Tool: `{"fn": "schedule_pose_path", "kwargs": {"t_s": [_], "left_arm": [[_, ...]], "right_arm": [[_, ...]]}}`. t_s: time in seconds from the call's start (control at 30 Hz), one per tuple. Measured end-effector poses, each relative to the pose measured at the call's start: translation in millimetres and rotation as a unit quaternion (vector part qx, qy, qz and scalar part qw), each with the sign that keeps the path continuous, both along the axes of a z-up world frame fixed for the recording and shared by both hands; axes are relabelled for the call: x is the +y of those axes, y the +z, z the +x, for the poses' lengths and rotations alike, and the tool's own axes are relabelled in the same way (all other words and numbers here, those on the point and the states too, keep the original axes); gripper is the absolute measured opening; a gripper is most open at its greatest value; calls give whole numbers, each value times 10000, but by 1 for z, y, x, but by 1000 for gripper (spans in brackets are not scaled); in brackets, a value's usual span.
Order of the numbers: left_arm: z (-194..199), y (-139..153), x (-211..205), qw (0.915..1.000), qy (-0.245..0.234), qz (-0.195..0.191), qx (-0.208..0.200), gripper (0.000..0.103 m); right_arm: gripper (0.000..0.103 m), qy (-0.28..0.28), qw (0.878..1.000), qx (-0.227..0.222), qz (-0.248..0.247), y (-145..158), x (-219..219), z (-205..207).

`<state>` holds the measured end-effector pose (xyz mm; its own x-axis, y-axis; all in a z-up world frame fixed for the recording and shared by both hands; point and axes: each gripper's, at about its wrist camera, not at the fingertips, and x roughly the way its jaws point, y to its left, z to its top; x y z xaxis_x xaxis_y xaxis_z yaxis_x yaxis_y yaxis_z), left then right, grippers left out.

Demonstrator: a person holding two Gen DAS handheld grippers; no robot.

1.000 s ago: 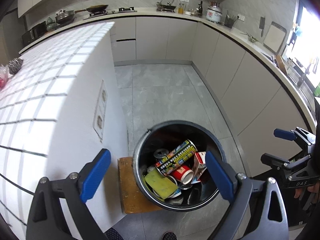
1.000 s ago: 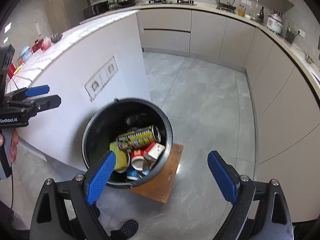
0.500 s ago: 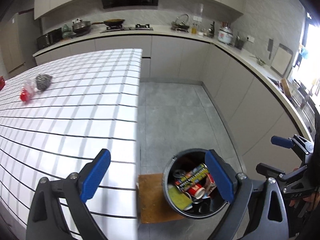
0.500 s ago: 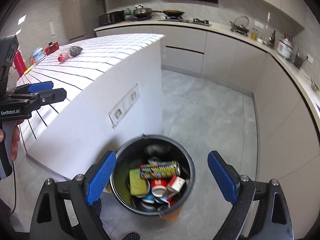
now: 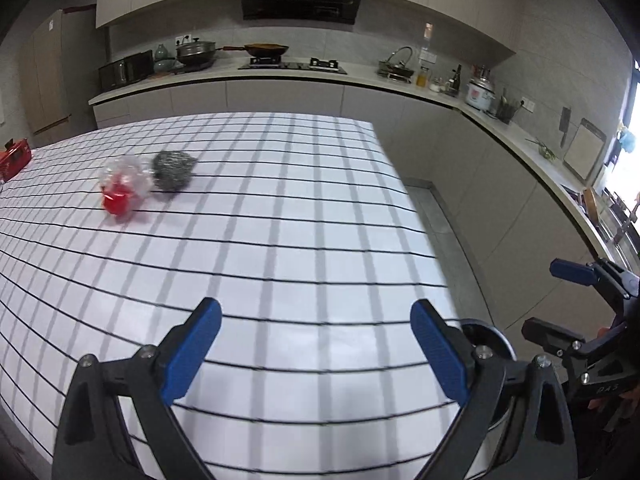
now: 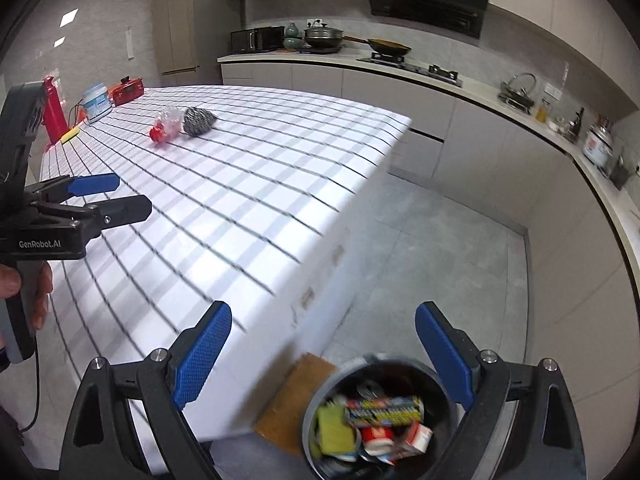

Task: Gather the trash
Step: 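Move both open tools back toward the plastic bag and steel wool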

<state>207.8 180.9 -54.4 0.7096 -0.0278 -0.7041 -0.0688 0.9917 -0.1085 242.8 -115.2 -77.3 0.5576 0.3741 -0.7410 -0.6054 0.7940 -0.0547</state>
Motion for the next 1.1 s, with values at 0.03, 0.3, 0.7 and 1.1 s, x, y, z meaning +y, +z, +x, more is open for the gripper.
{"fn": "schedule_pose_path", "kwargs": {"t_s": [0.03,0.3,0.7,1.1], "left_arm": [[5,0,18,10000,52,2,1,96],[28,-8,131,9988,478,-37,111,96],[89,-45,211,9962,588,-495,410,96],[125,-51,274,9952,746,-427,473,95]], "right_arm": [[95,-17,10000,-3,-5,1,17,3],[95,-262,9996,48,61,4,136,26],[94,-846,9947,481,318,-14,223,83],[94,-584,9957,650,305,-26,281,125]]}}
